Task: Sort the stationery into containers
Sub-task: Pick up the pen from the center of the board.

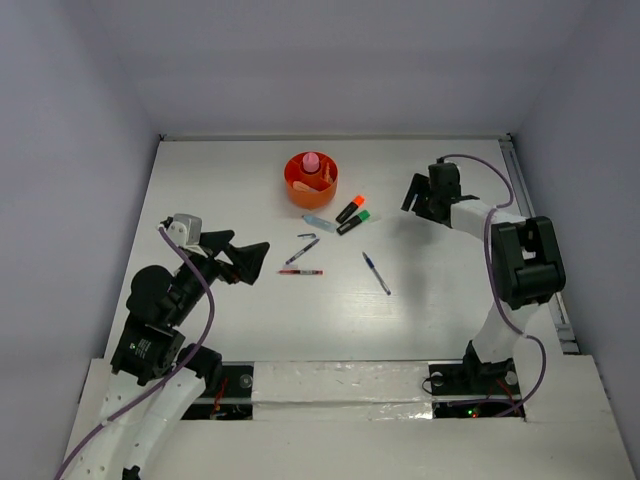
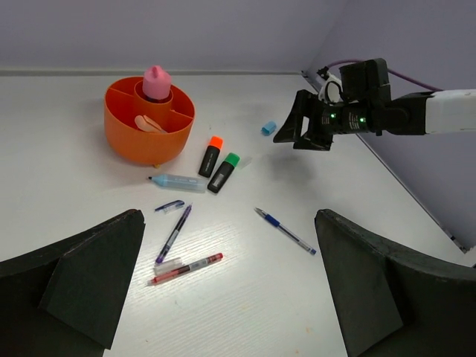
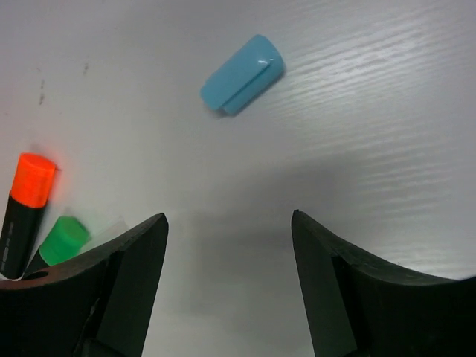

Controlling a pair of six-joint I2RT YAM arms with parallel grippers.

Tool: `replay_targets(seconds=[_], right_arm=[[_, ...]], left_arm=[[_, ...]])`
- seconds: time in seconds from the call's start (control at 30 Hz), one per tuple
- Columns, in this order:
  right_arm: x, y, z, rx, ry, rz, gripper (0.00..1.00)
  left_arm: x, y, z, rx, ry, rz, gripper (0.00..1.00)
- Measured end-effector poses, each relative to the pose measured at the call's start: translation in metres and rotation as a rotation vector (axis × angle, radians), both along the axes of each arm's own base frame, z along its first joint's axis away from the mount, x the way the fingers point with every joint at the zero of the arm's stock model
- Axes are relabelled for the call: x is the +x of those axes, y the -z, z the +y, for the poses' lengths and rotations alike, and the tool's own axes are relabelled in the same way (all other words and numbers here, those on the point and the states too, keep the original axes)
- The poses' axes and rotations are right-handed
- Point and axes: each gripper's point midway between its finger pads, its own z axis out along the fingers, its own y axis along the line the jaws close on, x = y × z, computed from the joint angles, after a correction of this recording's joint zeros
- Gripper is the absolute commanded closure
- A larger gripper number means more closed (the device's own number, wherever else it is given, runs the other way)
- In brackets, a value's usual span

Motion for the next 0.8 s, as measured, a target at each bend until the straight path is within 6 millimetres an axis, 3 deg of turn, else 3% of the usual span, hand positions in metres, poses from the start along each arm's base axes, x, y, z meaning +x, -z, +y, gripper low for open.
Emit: replay_targets(seconds=[0.13,0.23,0.4,0.57,0.67,0.8], right_arm=[[-0.001,0.002,0.021,0.026,-0.086,-0.001,0.42],[-0.01,-0.016,0.059,0.018,-0.238,-0.049,0.5],[-0.027,-0.059,0.143,0.015,-0.548,-0.152,0.47],[-0.037,-0.095,0.207,0.044,-0.822,-0.259,0.32],[-0.042,-0.091,0.227,0.032,-0.917,-0.267,0.27],[-0.038,-0.069,0.242,-0.019,-0.987,-0.228,0.25]], left_arm=[[0.001,0.0,0.001,0.0,-0.004,0.0,0.01],[0.001,0.0,0.001,0.0,-0.006,0.001,0.01],[0.002,0.002,0.001,0.003,-0.006,0.008,0.01],[0.004,0.002,0.003,0.004,-0.017,0.01,0.01],[0.004,0.002,0.003,0.004,-0.018,0.01,0.01],[0.005,0.002,0.004,0.004,-0.021,0.01,0.01]])
